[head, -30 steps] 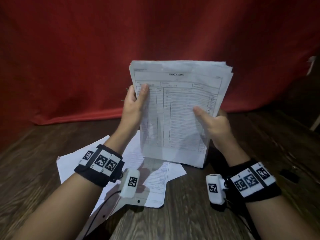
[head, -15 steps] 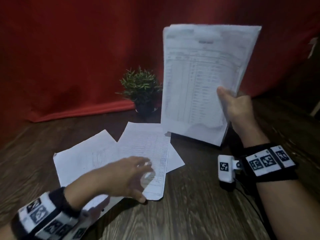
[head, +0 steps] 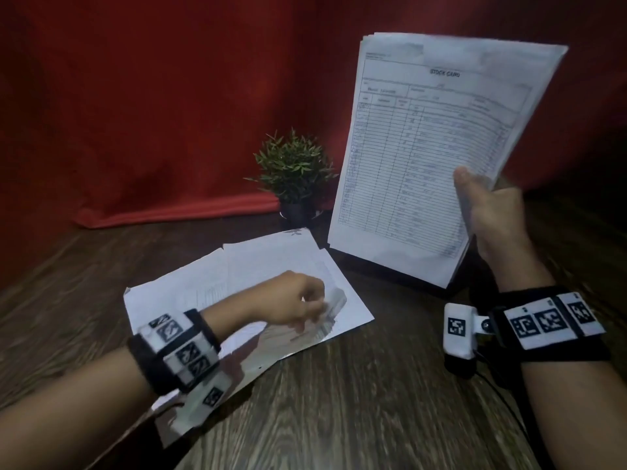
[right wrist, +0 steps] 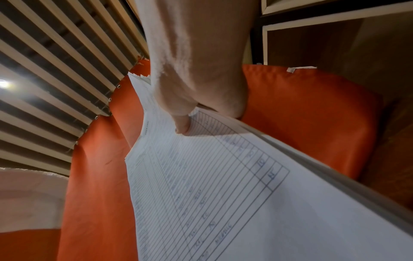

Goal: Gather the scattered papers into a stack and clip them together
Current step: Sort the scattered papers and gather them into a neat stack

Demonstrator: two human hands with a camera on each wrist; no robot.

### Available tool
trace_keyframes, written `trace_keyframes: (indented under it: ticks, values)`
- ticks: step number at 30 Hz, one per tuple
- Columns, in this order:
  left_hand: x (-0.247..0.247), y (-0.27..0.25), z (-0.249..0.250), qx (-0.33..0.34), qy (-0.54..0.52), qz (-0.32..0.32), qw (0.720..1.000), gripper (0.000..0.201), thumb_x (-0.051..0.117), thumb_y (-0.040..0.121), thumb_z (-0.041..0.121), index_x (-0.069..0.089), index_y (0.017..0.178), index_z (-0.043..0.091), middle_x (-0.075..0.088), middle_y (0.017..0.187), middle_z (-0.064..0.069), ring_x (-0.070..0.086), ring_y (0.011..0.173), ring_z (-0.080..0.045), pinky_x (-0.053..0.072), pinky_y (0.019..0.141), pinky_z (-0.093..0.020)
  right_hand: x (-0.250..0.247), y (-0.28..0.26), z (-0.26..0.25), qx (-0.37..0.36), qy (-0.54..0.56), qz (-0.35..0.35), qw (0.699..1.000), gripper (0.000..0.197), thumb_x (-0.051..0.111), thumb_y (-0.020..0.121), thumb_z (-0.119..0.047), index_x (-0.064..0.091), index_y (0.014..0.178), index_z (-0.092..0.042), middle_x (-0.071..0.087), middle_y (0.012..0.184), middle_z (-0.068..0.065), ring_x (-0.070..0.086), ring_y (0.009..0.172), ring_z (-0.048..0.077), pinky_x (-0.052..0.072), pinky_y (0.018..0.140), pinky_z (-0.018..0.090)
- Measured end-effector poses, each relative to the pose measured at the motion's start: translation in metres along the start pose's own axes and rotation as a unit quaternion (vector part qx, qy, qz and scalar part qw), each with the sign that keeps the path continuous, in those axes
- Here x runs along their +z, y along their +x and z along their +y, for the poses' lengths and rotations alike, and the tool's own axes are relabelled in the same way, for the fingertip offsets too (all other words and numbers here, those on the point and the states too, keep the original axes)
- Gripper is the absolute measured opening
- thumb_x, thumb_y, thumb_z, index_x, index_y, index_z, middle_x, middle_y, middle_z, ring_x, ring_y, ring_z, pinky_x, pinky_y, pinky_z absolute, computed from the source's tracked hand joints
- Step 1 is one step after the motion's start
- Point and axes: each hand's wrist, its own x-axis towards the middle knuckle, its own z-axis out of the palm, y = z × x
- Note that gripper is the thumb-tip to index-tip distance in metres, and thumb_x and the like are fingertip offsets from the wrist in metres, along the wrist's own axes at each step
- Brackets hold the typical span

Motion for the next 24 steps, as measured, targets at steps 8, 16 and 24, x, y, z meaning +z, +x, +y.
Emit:
trace_keyframes:
  ticks: [8, 16, 24]
  values:
    - [-0.019, 0.062, -0.003, 0.046, 0.166, -0.079, 0.982, 0.089, 0.085, 0.089, 0.031, 0.034, 0.161, 0.024, 0.032, 0.166, -0.001, 0.035, 0.15, -0.025, 0.036, 0.121, -0.042, 0.004, -0.006, -0.002, 0.007, -0.008, -0.016, 1.0, 0.006, 0.073, 0.097, -0.027, 0.072, 0.093, -0.022, 0.075, 0.09, -0.013, 0.074, 0.083, -0.004, 0.058, 0.075, 0.015]
    - [-0.029, 0.097, -0.015, 0.032, 0.299, -0.072, 0.951, 0.075, 0.081, 0.082, 0.061, 0.052, 0.145, 0.031, 0.058, 0.135, 0.0, 0.046, 0.126, -0.024, 0.04, 0.11, -0.047, 0.002, -0.004, -0.004, 0.012, 0.005, -0.013, 1.0, 0.004, 0.073, 0.097, -0.025, 0.072, 0.094, -0.022, 0.076, 0.096, -0.01, 0.075, 0.091, 0.001, 0.059, 0.085, 0.022]
    - [-0.067, 0.087, -0.041, 0.016, 0.224, 0.053, 0.973, 0.025, 0.076, 0.095, 0.031, 0.063, 0.092, 0.011, 0.063, 0.087, -0.005, 0.054, 0.077, -0.021, 0.035, 0.063, -0.035, -0.002, -0.002, -0.004, 0.003, 0.013, -0.004, 1.0, 0.004, 0.073, 0.097, -0.023, 0.073, 0.094, -0.021, 0.078, 0.088, -0.015, 0.075, 0.088, -0.001, 0.057, 0.079, 0.018]
